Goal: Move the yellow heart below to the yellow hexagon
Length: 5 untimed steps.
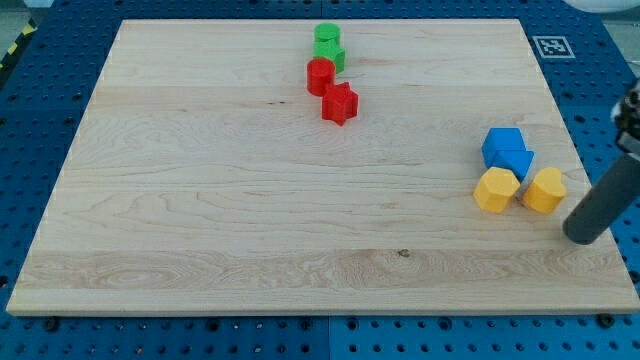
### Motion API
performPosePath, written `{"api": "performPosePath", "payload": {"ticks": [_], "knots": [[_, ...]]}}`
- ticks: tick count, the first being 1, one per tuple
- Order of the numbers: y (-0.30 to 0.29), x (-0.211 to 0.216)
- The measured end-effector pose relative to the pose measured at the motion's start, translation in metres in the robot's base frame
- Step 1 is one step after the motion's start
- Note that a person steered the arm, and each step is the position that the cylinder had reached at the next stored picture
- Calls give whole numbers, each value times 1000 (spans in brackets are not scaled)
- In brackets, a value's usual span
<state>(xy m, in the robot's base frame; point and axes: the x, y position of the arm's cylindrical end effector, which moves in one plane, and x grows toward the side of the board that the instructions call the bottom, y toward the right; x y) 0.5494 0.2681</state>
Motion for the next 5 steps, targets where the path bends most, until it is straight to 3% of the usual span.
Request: {"api": "performPosePath", "payload": {"ticks": [2,5], "knots": [[0,-72],[-28,-75]]}}
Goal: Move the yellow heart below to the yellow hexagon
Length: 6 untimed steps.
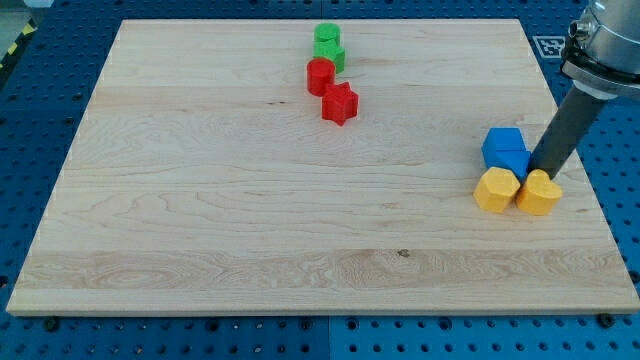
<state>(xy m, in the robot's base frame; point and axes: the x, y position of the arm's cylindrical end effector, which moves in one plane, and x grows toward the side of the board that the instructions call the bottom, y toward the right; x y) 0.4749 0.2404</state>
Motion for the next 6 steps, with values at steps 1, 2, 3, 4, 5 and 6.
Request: {"api": "performPosePath", "payload": {"ticks": [1,2,3,4,5,6], "knots": [[0,9],[0,24],[0,39],[-5,49],[-25,52],[-38,52]]}}
